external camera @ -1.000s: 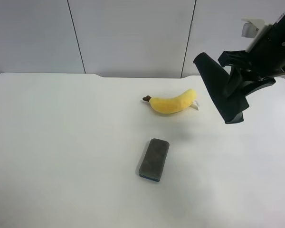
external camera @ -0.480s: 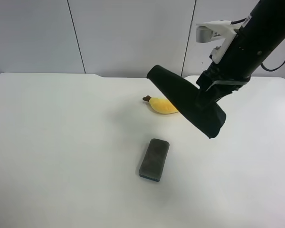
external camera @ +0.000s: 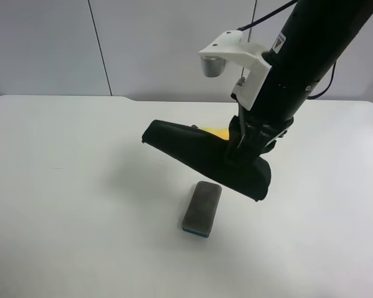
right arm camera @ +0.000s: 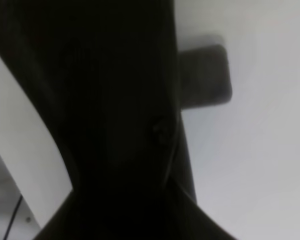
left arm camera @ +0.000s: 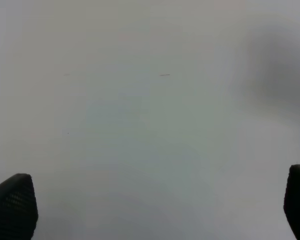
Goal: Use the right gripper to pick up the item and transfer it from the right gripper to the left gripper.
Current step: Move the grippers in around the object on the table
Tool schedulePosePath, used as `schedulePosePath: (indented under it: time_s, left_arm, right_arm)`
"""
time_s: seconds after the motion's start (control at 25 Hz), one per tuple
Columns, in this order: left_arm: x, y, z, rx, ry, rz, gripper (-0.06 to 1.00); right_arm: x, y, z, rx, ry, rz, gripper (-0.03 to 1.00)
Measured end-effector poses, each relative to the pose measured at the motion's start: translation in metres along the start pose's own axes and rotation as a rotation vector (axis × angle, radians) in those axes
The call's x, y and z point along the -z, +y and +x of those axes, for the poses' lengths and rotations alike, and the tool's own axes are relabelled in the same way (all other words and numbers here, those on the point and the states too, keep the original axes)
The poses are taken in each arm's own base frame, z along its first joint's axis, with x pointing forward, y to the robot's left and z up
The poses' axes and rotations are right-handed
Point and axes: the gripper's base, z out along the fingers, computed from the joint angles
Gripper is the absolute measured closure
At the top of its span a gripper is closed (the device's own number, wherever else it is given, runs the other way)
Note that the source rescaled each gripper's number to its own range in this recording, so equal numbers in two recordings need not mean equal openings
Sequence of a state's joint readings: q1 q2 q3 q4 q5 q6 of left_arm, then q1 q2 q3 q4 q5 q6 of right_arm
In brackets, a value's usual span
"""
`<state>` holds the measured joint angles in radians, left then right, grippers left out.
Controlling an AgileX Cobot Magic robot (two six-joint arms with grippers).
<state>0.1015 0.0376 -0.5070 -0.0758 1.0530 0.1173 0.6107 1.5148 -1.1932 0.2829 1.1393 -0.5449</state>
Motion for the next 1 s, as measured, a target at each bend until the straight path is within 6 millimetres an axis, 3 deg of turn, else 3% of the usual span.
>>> schedulePosePath:
  time_s: [0.36,0.72,0.84,1.0]
  left_arm:
    - [0.000,0.000,0.000,0.000,0.000,0.000,-0.06]
    - [-0.003,-0.001,-0.002,0.009,0.022,0.015,-0.06]
    - [-0.011,-0.005,-0.010,0.052,0.095,0.081,-0.06]
    - [-0.020,-0.015,-0.038,0.165,0.172,0.217,-0.06]
  right_arm:
    - [-0.006,0.018,-0.012,0.190,-0.031,0.036,0.95]
    - [-0.005,0.019,-0.019,0.329,-0.100,0.052,0.96]
    - [-0.005,0.019,-0.021,0.354,-0.123,0.062,0.96]
    - [-0.005,0.019,-0.022,0.364,-0.132,0.062,0.96]
